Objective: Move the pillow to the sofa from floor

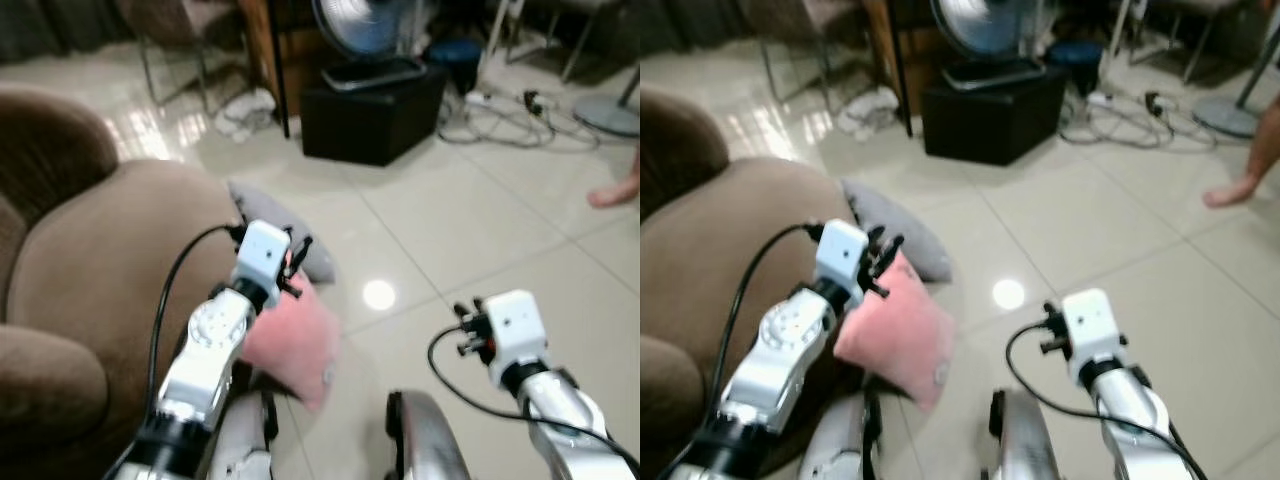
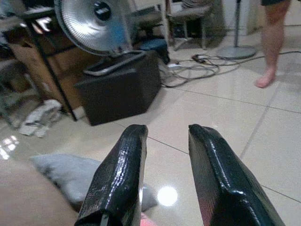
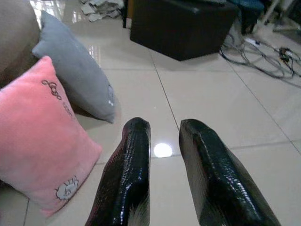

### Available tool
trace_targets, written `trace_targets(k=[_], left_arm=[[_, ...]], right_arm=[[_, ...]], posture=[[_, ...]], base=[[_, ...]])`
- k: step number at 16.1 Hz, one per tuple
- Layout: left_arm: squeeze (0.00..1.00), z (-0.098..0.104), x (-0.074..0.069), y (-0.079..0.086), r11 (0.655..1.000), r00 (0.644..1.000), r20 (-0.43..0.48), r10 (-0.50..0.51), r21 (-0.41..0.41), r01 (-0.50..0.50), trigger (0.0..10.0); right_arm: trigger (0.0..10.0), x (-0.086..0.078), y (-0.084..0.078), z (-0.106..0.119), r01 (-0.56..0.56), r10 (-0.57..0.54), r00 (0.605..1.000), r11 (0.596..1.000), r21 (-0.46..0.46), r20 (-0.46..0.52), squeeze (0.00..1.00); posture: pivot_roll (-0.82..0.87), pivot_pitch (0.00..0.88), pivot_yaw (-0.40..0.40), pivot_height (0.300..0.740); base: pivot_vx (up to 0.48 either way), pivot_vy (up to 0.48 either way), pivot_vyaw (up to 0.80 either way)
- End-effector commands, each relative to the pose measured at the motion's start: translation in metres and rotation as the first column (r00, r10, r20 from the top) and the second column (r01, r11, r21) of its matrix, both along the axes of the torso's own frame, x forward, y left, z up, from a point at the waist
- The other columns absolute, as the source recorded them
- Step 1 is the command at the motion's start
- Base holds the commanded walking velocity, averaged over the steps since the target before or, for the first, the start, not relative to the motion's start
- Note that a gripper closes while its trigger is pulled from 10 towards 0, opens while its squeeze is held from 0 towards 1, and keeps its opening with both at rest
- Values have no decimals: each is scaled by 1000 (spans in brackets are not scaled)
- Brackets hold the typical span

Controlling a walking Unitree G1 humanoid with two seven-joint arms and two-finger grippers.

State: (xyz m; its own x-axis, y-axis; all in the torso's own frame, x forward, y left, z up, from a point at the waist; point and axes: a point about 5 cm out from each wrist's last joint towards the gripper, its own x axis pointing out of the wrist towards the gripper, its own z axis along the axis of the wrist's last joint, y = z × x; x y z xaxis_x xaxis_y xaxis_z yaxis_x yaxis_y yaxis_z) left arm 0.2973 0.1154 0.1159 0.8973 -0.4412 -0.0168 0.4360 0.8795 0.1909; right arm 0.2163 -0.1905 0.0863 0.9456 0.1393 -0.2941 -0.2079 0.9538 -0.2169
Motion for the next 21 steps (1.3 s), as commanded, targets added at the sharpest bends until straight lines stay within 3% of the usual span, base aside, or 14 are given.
trace_targets(k=[1, 6, 10, 14, 15, 16, 18, 19, 20, 21], left_arm=[[0, 0, 1, 11, 1000, 1000, -1, 21, 9, -21, 10000], [0, 0, -1, 6, 1000, 1000, -3, -18, 1, 18, 10000], [0, -2, 2, 7, 1000, 1000, -13, 2, 18, -2, 10000], [0, -19, 14, 27, 984, 980, -115, 161, 91, -151, 10000], [0, -35, 22, 33, 974, 957, -205, 206, 142, -179, 10000], [0, -38, 23, 33, 973, 952, -223, 208, 152, -177, 10000], [0, -58, 29, 24, 980, 915, -361, 177, 148, -131, 10000], [0, -60, 29, 22, 982, 912, -377, 164, 148, -115, 10000], [1000, -67, 30, 18, 987, 891, -427, 154, 109, -118, 10000], [1000, -74, 30, 17, 985, 861, -478, 172, 59, -164, 10000]], right_arm=[[10000, 1, 8, 2, -22, 22, 1000, 1000, 17, 12, 0], [10000, -1, 11, 2, -15, 15, 1000, 998, 60, 4, 0], [10000, 0, 11, 3, -23, 23, 1000, 999, 43, 7, 0], [10000, 1, 14, 3, -60, 60, 998, 997, 39, 3, 0], [10000, 5, 16, 4, -68, 68, 998, 997, 32, 5, 0], [10000, 6, 16, 4, -68, 68, 998, 997, 29, 4, 0], [10000, 13, 23, 4, -125, 125, 992, 992, -8, -9, 0], [10000, 13, 24, 3, -132, 132, 991, 991, -13, -17, 0], [10000, 14, 28, 2, -164, 163, 986, 986, -26, -35, 0], [10000, 14, 31, 3, -197, 195, 980, 979, -44, -46, 0]], posture=[[-63, 46, 50, 570], [-61, 50, 56, 552], [-60, 58, 58, 538], [-50, 65, 53, 538], [-49, 69, 43, 538], [-48, 71, 41, 538], [-61, 99, 45, 538], [-65, 103, 47, 538], [-81, 132, 50, 538], [-94, 165, 47, 538]], base=[[311, 0, 0], [303, 0, 0], [223, 0, 0], [0, 0, 0], [0, 0, 0], [0, 0, 0], [0, 0, 0], [0, 0, 0], [0, 0, 0], [0, 0, 0]])
